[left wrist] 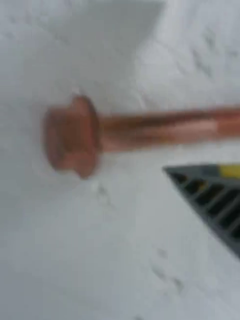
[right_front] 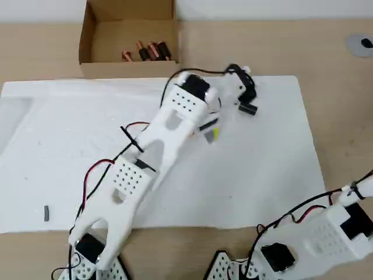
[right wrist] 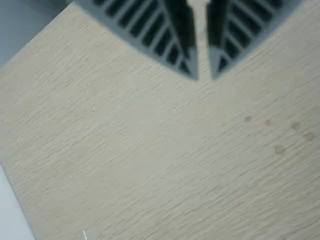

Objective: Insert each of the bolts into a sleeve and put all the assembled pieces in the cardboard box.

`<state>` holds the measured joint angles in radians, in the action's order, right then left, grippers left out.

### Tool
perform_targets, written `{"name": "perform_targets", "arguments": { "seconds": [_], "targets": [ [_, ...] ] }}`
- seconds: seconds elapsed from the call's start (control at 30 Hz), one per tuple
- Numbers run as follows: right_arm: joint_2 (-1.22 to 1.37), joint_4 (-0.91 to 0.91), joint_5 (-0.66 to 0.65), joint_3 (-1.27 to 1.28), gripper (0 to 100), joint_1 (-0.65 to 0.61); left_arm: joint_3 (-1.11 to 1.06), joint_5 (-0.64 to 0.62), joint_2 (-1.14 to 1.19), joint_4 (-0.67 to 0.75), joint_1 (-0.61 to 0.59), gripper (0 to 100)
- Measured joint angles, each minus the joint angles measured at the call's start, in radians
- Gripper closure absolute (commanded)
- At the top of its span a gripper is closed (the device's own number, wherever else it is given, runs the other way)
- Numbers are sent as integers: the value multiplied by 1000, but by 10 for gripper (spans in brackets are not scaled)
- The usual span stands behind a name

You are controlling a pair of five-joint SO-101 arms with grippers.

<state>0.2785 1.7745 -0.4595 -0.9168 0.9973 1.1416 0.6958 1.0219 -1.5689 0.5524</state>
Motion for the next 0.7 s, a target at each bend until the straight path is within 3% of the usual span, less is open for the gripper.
{"name": "perform_targets", "arguments": {
  "seconds": [0.17, 0.33, 0.7],
  "targets": [
    [0, 0, 0, 0, 988, 0, -78, -14, -11, 68, 2, 769],
    [0, 0, 0, 0, 988, 0, -117, -17, -28, 77, 11, 933],
    [0, 0, 0, 0, 988, 0, -118, -17, -26, 89, 3, 947]
  ]
}}
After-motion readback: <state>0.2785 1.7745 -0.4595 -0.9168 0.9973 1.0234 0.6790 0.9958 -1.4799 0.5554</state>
